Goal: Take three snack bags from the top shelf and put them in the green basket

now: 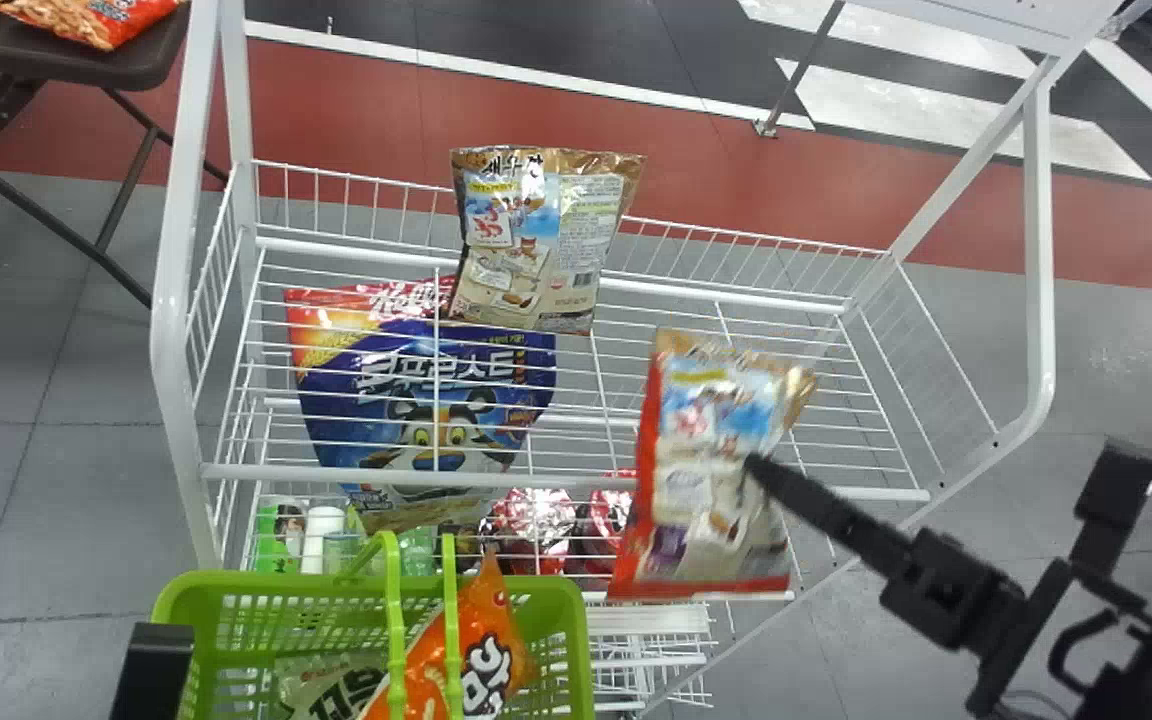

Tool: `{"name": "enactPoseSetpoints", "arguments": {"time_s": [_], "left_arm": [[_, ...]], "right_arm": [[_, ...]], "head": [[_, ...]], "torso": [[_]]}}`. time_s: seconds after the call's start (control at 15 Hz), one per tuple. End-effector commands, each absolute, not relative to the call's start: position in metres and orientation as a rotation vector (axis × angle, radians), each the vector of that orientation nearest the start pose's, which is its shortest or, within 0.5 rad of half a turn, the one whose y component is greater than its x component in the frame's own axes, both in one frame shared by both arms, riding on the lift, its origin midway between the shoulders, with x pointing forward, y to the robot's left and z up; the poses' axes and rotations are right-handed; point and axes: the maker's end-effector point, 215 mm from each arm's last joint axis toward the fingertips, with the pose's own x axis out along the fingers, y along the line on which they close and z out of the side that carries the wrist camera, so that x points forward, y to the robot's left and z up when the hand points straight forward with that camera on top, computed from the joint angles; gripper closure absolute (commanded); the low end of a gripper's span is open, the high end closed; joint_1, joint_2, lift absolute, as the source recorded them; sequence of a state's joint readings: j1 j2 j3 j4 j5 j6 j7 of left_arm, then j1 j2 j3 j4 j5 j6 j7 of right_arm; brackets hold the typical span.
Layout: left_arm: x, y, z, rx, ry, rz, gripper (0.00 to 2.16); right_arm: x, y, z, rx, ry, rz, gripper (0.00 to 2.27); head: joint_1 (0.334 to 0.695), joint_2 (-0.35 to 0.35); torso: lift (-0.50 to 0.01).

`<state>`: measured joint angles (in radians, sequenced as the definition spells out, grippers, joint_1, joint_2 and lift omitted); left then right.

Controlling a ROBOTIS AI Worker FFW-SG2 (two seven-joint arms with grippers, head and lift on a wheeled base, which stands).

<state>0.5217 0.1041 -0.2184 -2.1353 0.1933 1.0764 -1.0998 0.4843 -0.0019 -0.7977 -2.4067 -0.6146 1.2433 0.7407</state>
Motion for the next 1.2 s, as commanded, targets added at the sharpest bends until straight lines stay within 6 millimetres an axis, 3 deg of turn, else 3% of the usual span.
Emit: {"name": "enactPoseSetpoints", "arguments": {"time_s": [0.0,0.27,0.53,0.73,0.93,1.13], "left_arm": [[0.169,-0.054,-0.426,-0.651,0.937,-1.334,1.76],[0.166,-0.061,-0.424,-0.643,0.938,-1.345,1.76],[0.163,-0.065,-0.421,-0.639,0.937,-1.363,1.76],[0.162,-0.065,-0.421,-0.638,0.938,-1.365,1.76],[0.157,-0.068,-0.418,-0.641,0.939,-1.378,1.76],[0.153,-0.07,-0.417,-0.636,0.941,-1.387,1.76]], "right_arm": [[0.277,-0.287,-0.366,0.759,0.697,0.405,2.25],[0.251,-0.254,-0.408,0.93,0.802,0.468,2.25],[0.237,-0.222,-0.437,0.969,0.886,0.505,2.25],[0.224,-0.187,-0.467,0.978,0.964,0.54,2.25],[0.23,-0.166,-0.503,0.877,0.964,0.531,2.25],[0.239,-0.16,-0.529,0.663,0.96,0.494,2.25]], "head": [[0.695,-0.35],[0.695,-0.35],[0.695,-0.35],[0.695,-0.35],[0.695,-0.35],[0.695,-0.35]], "torso": [[-0.035],[-0.035],[-0.035],[-0.035],[-0.035],[-0.035]]}}
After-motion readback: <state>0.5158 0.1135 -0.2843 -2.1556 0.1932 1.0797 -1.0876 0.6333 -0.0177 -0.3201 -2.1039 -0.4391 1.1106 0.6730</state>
